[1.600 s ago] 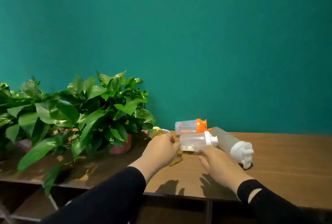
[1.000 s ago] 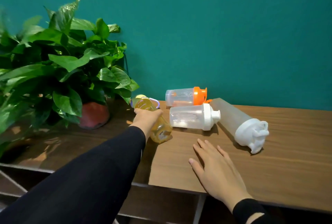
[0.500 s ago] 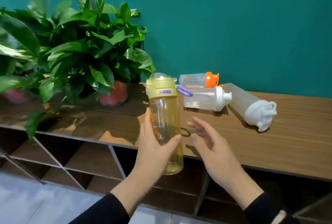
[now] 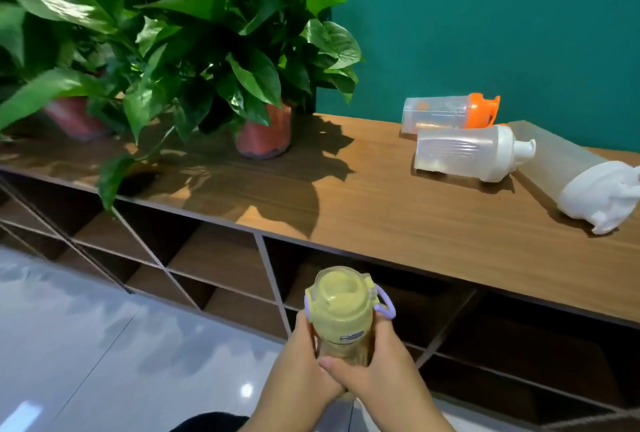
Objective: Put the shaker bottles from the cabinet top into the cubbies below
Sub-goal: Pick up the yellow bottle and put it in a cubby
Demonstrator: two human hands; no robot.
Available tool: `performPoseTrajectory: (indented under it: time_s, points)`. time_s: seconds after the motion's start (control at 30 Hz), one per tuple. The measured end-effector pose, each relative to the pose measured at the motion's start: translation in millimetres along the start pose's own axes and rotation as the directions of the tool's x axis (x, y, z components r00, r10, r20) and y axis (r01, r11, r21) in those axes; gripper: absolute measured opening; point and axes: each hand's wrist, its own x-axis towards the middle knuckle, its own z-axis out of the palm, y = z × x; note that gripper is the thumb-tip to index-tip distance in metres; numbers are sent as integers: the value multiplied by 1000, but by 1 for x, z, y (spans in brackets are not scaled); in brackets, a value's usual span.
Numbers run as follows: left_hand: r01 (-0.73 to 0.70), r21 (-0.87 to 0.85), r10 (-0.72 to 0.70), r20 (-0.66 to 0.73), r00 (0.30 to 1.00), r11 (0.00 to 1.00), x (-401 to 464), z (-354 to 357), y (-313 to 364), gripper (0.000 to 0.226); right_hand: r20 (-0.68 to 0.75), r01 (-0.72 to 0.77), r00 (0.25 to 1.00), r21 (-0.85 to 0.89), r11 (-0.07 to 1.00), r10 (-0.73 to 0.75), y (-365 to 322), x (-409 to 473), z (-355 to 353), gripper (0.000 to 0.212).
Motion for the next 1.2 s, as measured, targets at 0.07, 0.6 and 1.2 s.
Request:
performPoseTrajectory:
  time_s: [0.07,0.6,1.2]
  points:
    - [0,48,-2,37,999,999,12,8,-7,81,-38,-61,997,33,998,62,13,19,11,95]
    - [143,235,-131,-66,989,962,91,-18,-46,78,-3,44,999,87,995,-44,36,111,34,89]
    - [231,273,-221,-67,973,934,125,-19,-57,78,-16,-45,999,-124,991,44,53,127,40,72]
